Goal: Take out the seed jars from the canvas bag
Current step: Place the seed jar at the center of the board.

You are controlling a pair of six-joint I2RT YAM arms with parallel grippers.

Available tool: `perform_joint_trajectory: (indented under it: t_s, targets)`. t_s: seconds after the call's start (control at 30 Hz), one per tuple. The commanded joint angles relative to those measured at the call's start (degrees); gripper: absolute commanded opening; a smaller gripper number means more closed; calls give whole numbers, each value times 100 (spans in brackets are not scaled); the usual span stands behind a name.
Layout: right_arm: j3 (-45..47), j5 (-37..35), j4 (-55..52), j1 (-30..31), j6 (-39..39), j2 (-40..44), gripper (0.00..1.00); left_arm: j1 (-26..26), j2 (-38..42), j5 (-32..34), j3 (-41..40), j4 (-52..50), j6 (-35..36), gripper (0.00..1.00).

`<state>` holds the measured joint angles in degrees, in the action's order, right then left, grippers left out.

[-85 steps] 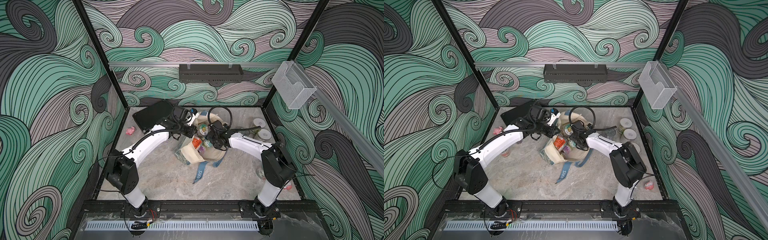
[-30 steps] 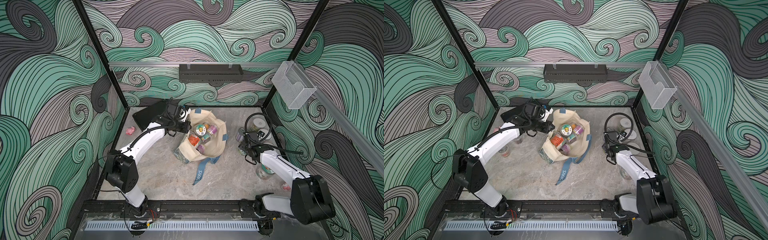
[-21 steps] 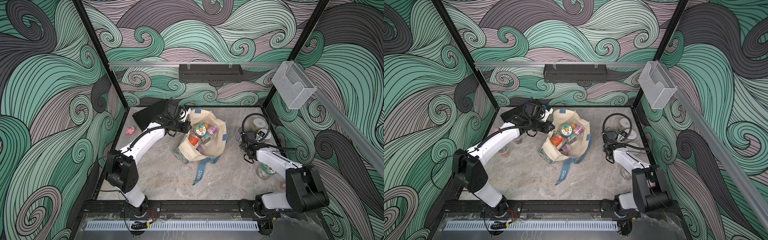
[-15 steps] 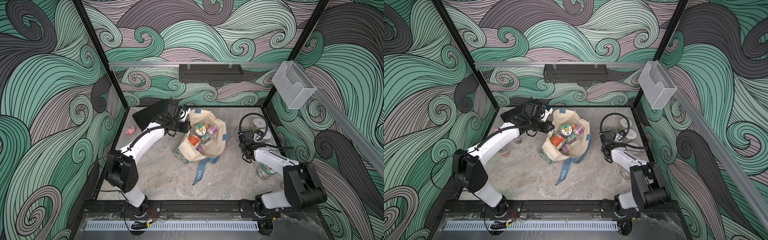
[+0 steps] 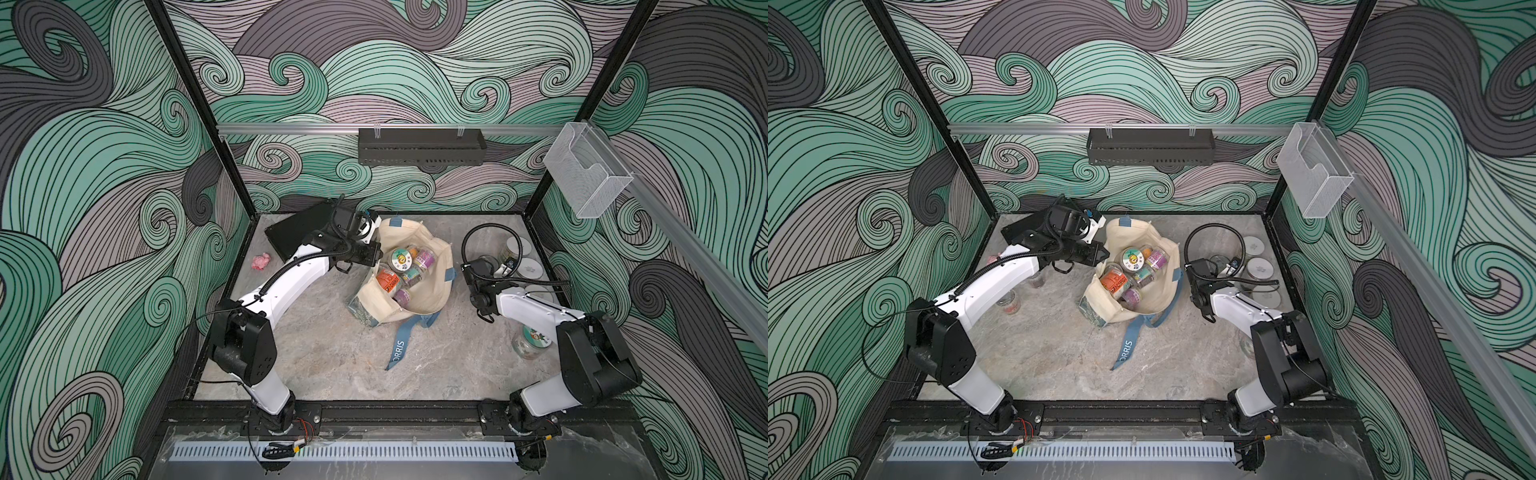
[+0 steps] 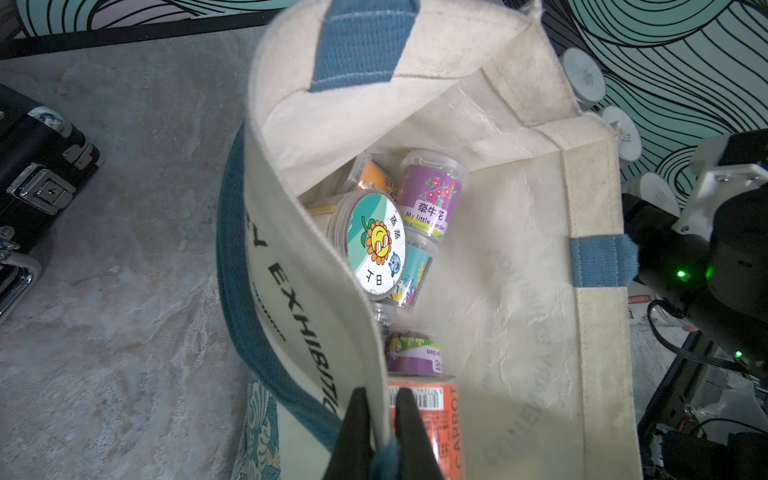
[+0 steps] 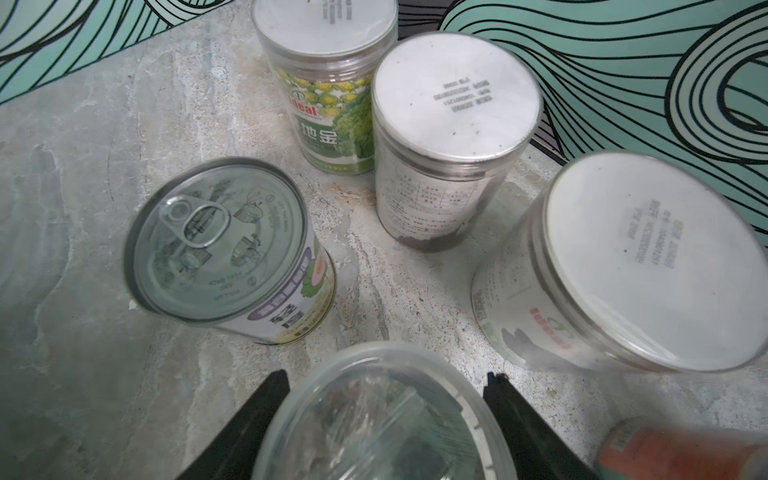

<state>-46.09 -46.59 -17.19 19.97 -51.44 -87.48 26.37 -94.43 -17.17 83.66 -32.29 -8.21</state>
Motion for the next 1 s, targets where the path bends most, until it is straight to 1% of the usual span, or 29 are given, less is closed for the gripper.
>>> perform_joint_trajectory:
  t_s: [0.0, 0.13, 0.33, 0.47, 0.57, 0.73, 0.77, 0.8, 0.83, 0.87, 0.9, 0.97]
  targets:
    - [48, -431, -226, 25, -450, -123, 68, -33, -105, -101, 205, -111, -32, 10]
    - [7, -543, -196, 56, -477, -172, 69, -35, -93, -102, 208, -114, -32, 10]
    - [-154, -575, -479, 55, -578, -292, 70, -34, -104, -129, 196, -95, -41, 10]
    - [-164, -573, -469, 52, -549, -307, 71, -35, -119, -155, 205, -86, -58, 10]
    - [-211, -547, -443, 53, -456, -348, 73, -35, -114, -164, 204, -84, -67, 10]
    - [-282, -491, -478, 51, -369, -421, 81, -35, -107, -164, 197, -84, -58, 10]
    - [-287, -495, -491, 52, -376, -414, 86, -35, -105, -165, 199, -84, -57, 10]
    - [-280, -484, -506, 45, -380, -398, 87, -36, -101, -164, 199, -90, -58, 10]
    - [-265, -471, -528, 39, -402, -371, 92, -35, -96, -164, 200, -84, -58, 10]
    - [-261, -420, -556, 28, -395, -308, 94, -35, -98, -164, 196, -83, -58, 10]
    - [-247, -370, -576, 25, -350, -218, 98, -35, -93, -164, 201, -84, -58, 10]
    - [-227, -165, -567, 24, -186, 64, 99, -31, -91, -177, 197, -84, -58, 10]
